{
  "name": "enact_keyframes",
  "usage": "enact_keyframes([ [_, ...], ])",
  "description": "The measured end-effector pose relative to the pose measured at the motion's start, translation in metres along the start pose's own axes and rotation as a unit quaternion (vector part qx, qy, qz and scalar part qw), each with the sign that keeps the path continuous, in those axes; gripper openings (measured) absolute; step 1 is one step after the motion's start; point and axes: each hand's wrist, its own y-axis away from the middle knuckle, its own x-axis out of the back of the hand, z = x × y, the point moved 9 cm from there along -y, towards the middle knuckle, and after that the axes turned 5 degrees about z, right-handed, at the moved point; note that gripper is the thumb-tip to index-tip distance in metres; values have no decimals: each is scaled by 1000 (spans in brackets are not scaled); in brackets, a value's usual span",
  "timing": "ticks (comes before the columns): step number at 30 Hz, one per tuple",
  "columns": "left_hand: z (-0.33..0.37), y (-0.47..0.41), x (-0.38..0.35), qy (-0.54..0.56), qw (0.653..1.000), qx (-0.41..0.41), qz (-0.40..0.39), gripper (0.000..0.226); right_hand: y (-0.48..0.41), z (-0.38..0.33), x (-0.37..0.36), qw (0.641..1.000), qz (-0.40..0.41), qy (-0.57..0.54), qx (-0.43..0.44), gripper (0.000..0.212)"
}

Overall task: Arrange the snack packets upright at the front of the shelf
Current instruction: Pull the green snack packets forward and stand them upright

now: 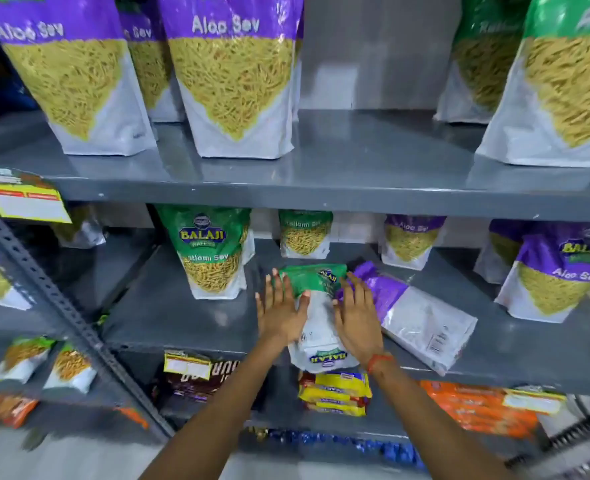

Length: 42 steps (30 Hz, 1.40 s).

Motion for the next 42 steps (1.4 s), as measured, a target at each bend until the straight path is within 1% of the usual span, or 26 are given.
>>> enact_keyframes([
  [1,-10,-4,-12,61,996,42,-44,69,-2,8,-14,999,-43,-6,-32,47],
  [2,-15,-6,-20,103,989,63,-82,67,-5,13,-21,995,-76,-25,-65,41],
  [4,-27,-7,-39,192,965,111,-143,63,-10,26,-31,983,-121,-59,-126,29],
  [6,-30,-5,-45,231,954,119,-149,57,-17,36,-33,977,-123,-55,-163,24],
  [7,-32,-8,-41,237,957,115,-122,52,-20,40,-34,976,-125,-33,-173,24],
  [10,-51,-18,-29,235,962,135,-25,36,-20,53,-43,961,-184,54,-197,31],
  [12,-61,-18,-25,260,951,165,15,26,-19,56,-46,954,-209,64,-204,31],
  [14,-74,-22,-31,303,926,225,20,18,-21,59,-50,948,-217,49,-229,31],
  [16,-85,-24,-40,341,899,274,6,17,-22,62,-51,943,-218,29,-249,33],
  [17,-88,-25,-43,357,888,289,0,17,-23,65,-52,944,-214,12,-251,33],
  [19,-92,-25,-42,368,880,299,14,15,-22,70,-53,943,-198,-39,-263,26],
  [21,-89,-21,-24,361,889,276,53,16,-20,72,-52,942,-182,-84,-270,23],
  [23,-77,-16,5,327,913,220,105,18,-21,69,-52,947,-164,-107,-256,25],
  [24,-70,-14,19,310,922,191,132,17,-23,66,-49,951,-140,-121,-247,25],
  [26,-55,-14,44,300,928,142,170,15,-32,59,-42,956,-77,-166,-228,24],
  [30,-32,-35,71,289,934,75,195,13,-57,52,-20,944,52,-266,-188,20],
  [32,-26,-50,75,291,935,49,196,15,-62,51,-15,935,92,-295,-175,14],
  [34,-27,-66,71,313,931,49,179,17,-63,47,-22,940,91,-290,-153,14],
  [37,-35,-74,55,359,920,73,141,20,-52,47,-42,950,62,-278,-129,11],
  [39,-40,-61,41,363,918,87,134,29,-43,49,-52,938,47,-315,-134,6],
  [42,-32,-17,10,390,911,74,115,48,-31,50,-63,917,18,-367,-154,27],
])
